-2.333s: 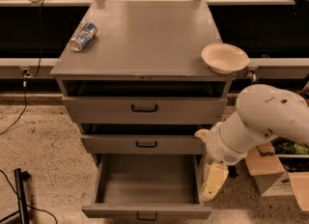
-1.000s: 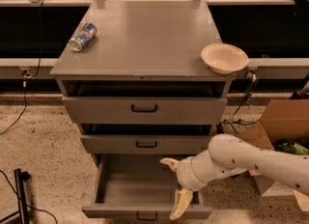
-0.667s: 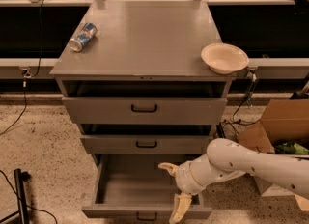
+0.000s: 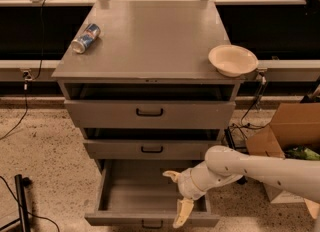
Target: Close bottom drawer
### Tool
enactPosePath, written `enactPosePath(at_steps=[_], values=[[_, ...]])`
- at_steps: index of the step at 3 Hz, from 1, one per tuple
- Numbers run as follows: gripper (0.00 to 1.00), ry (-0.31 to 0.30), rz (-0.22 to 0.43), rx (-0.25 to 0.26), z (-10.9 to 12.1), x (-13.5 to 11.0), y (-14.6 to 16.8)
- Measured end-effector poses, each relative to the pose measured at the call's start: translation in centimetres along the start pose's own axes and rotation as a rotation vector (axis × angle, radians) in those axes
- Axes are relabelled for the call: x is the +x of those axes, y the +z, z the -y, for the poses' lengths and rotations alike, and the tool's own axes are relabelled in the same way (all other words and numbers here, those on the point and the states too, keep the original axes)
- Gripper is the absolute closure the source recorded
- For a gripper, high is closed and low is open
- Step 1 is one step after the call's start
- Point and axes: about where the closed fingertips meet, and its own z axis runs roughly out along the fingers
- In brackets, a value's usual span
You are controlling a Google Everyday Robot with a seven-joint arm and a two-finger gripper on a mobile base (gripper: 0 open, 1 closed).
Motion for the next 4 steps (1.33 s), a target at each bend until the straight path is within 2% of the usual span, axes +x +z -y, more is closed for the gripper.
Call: enactPosePath(at_steps=[1,2,3,4], values=[[0.00,0.048,0.027,-0.011,0.7,5.5,4.9],[0.00,0.093,0.062,-0.046,-0.8,7.1,8.2],[0.00,0.093,0.062,-0.046,-0.8,7.1,8.2],[0.00,0.116,0.102,-0.047,-0.9,7.9,9.3]])
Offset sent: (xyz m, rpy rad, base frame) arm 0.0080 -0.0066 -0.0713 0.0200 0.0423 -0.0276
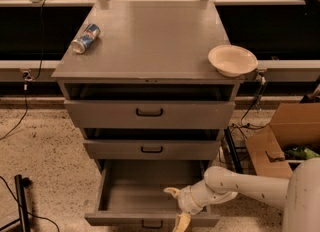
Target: Close bottom drawer
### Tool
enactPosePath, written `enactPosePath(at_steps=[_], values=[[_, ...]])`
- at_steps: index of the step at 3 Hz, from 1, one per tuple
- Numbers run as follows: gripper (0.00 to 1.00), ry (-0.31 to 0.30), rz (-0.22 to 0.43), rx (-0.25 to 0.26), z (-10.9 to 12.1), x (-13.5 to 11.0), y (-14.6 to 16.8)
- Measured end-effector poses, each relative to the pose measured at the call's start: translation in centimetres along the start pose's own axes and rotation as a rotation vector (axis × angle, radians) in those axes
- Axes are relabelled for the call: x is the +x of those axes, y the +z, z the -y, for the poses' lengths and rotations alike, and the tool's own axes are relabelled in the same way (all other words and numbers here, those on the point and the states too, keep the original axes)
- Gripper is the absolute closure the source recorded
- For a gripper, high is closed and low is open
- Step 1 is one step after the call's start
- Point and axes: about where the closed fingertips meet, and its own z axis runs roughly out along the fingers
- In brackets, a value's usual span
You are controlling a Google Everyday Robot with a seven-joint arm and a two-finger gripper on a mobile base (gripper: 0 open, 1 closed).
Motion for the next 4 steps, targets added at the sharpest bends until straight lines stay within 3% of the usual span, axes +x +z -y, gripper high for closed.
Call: enactPosePath(at_steps=[1,2,4], values=[[0.18,0.019,0.035,0.021,-0.6,0.9,0.4],[0.43,0.038,0.048,0.042,-1.4,1.6,0.8],[0.95,0.158,0.064,0.120,-4.1,2.5,3.9]])
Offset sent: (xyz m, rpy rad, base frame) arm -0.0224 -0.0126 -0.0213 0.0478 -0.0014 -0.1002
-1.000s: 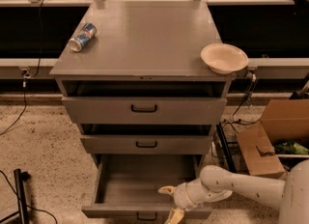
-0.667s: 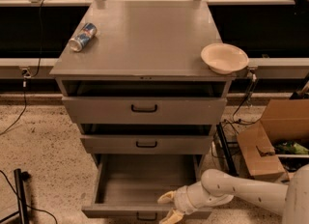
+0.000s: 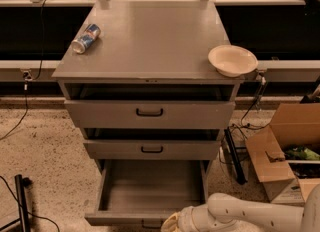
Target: Close bottom drawer
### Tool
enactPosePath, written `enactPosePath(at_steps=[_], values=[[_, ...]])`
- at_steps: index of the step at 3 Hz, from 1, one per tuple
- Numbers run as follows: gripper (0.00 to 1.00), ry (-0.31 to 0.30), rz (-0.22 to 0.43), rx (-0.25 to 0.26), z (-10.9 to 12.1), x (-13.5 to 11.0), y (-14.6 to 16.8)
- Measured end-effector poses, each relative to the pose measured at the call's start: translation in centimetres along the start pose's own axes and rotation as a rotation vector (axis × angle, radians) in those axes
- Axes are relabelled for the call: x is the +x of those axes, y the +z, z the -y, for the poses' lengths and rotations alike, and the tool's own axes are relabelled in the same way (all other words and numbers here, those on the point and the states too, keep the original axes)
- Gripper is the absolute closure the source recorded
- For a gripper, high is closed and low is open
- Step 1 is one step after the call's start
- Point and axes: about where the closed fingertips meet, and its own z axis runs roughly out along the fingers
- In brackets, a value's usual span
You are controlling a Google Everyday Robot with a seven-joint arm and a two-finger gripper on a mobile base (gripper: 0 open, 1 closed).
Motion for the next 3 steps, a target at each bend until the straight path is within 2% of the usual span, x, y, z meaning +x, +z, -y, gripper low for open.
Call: enactPosePath(at_steps=[1,2,3], values=[[1.00,-0.002,0.001,-0.004,0.0,-0.1,0.0],[1.00,-0.006,-0.023,0.019,0.4,1.2,1.2],[1.00,-0.064,-0.024,0.105,1.7,4.2,1.6]])
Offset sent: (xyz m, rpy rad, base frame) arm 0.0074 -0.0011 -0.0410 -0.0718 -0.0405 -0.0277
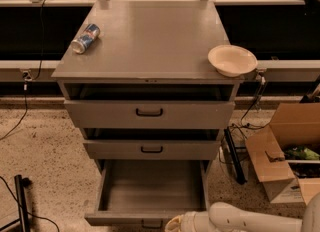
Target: Close bottom drawer
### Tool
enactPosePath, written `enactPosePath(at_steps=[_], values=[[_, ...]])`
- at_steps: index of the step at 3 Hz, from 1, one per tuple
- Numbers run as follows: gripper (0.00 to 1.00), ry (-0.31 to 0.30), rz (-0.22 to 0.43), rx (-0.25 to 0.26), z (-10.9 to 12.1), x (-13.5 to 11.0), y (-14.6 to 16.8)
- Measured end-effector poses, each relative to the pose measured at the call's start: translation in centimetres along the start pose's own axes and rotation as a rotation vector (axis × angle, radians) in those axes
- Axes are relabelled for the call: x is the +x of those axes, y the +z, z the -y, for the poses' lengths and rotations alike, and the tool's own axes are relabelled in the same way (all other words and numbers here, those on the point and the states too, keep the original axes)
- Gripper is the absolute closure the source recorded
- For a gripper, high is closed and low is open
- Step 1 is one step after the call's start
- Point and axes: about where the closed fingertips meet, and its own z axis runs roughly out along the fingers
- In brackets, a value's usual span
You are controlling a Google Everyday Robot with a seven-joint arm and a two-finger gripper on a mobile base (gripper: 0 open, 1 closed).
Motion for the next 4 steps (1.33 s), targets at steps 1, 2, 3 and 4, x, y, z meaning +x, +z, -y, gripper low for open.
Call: enactPosePath(at_steps=[1,2,3,4], values=[[1.00,-0.090,0.012,0.066,-0.2,2.6,-0.9],[1.00,-0.144,0.010,0.092,-0.5,4.7,-1.4],[1.00,-0.113,0.000,0.108,-0.3,6.2,-0.4],[1.00,-0.059,-0.012,0.107,0.1,7.3,1.5]])
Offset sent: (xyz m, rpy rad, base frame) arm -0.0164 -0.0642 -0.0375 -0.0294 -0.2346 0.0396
